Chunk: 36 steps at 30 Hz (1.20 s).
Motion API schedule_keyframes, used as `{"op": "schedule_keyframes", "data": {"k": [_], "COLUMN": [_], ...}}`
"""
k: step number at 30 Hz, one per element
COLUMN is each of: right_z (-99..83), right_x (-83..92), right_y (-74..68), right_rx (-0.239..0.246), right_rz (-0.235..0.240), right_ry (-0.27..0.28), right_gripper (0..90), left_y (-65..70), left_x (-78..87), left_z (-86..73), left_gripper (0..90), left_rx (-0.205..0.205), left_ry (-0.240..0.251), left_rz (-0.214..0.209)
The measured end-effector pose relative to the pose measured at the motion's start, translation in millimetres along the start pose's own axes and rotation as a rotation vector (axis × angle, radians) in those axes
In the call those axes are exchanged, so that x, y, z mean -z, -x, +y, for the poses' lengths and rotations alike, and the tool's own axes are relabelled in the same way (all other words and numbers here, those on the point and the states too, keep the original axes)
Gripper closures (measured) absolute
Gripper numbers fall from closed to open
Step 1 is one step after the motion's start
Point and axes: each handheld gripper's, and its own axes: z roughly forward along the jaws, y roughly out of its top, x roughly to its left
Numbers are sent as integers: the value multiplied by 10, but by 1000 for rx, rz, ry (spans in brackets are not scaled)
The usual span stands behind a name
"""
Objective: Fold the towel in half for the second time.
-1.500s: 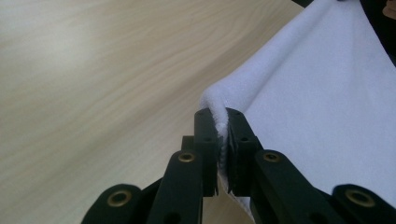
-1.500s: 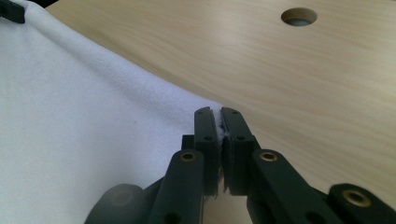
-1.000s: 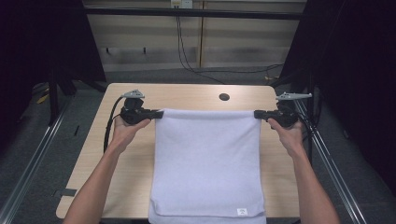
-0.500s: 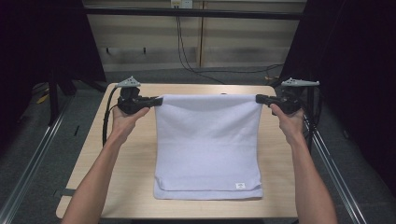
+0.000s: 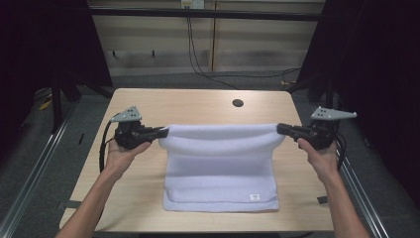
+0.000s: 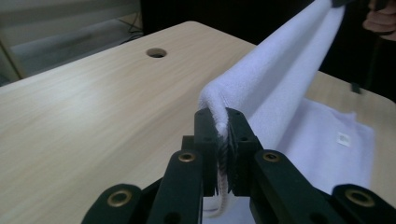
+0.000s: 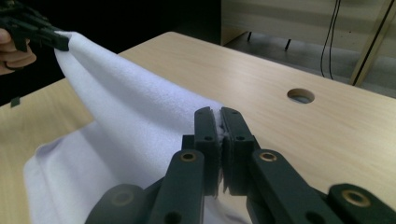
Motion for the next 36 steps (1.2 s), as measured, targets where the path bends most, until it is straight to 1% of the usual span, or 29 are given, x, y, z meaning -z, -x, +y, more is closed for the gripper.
{"op": "schedule_keyframes", "data": {"k": [3, 5, 6, 7, 9, 10, 11, 12, 13, 14, 15, 16, 17, 18, 19, 20, 21, 23, 25, 26, 27, 28, 30, 31, 32, 33, 34, 35, 36], "right_z": [-157, -262, -314, -370, -495, -563, -628, -692, -761, -799, -851, -897, -944, -991, -1049, -1096, -1135, -1245, -1349, -1406, -1448, -1476, -1537, -1553, -1572, -1589, -1598, -1603, -1607], "right_x": [77, 117, 137, 151, 179, 191, 201, 212, 224, 234, 247, 258, 268, 279, 289, 292, 292, 299, 327, 349, 370, 383, 411, 414, 408, 392, 377, 355, 336], "right_y": [-94, -146, -176, -205, -259, -287, -315, -345, -380, -404, -430, -462, -490, -519, -551, -574, -588, -616, -635, -635, -634, -634, -644, -645, -652, -658, -670, -682, -693], "right_rx": [8, 8, 14, 6, -5, -9, -6, -13, -10, -6, -7, -9, -3, -6, -6, -8, -12, -35, -50, -65, -78, -86, -92, -95, -95, -94, -90, -79, -78], "right_rz": [20, 33, 35, 39, 51, 59, 59, 61, 68, 67, 72, 78, 78, 82, 87, 88, 92, 111, 120, 122, 127, 132, 127, 131, 130, 128, 122, 111, 109], "right_ry": [-14, -26, -36, -48, -72, -85, -102, -112, -139, -153, -160, -173, -186, -195, -215, -240, -257, -296, -320, -320, -320, -324, -340, -345, -352, -361, -384, -411, -429], "right_gripper": [865, 865, 865, 865, 864, 863, 863, 863, 862, 862, 861, 860, 858, 855, 851, 841, 829, 796, 773, 763, 756, 752, 737, 736, 733, 728, 718, 699, 684], "left_y": [95, 177, 229, 278, 357, 392, 418, 458, 478, 506, 533, 560, 583, 615, 646, 663, 694, 763, 812, 822, 825, 825, 828, 816, 814, 815, 824, 821, 820], "left_x": [41, 66, 82, 94, 108, 114, 114, 107, 98, 90, 87, 84, 81, 74, 67, 65, 58, 58, 76, 79, 77, 72, 55, 42, 22, 10, -10, -15, -12], "left_z": [-179, -287, -342, -390, -482, -537, -594, -669, -714, -767, -814, -860, -901, -954, -1000, -1033, -1070, -1116, -1142, -1157, -1171, -1197, -1232, -1245, -1258, -1262, -1279, -1283, -1286], "left_gripper": [850, 849, 847, 847, 845, 845, 844, 843, 842, 840, 839, 838, 838, 837, 832, 827, 817, 783, 767, 764, 758, 757, 753, 754, 752, 741, 726, 711, 693], "left_rx": [14, 10, -2, -7, -3, 1, -2, 0, 2, -3, -6, 1, -5, -7, -11, -18, -21, -41, -56, -61, -60, -54, -51, -55, -48, -56, -45, -47, -40], "left_ry": [-22, -24, -20, -25, -49, -54, -72, -97, -112, -137, -152, -161, -178, -198, -211, -221, -242, -273, -280, -295, -306, -314, -341, -358, -368, -389, -390, -402, -405], "left_rz": [-19, -43, -55, -61, -65, -79, -85, -89, -96, -96, -97, -106, -110, -120, -125, -128, -137, -159, -177, -180, -183, -199, -200, -210, -205, -199, -208, -211, -214]}}
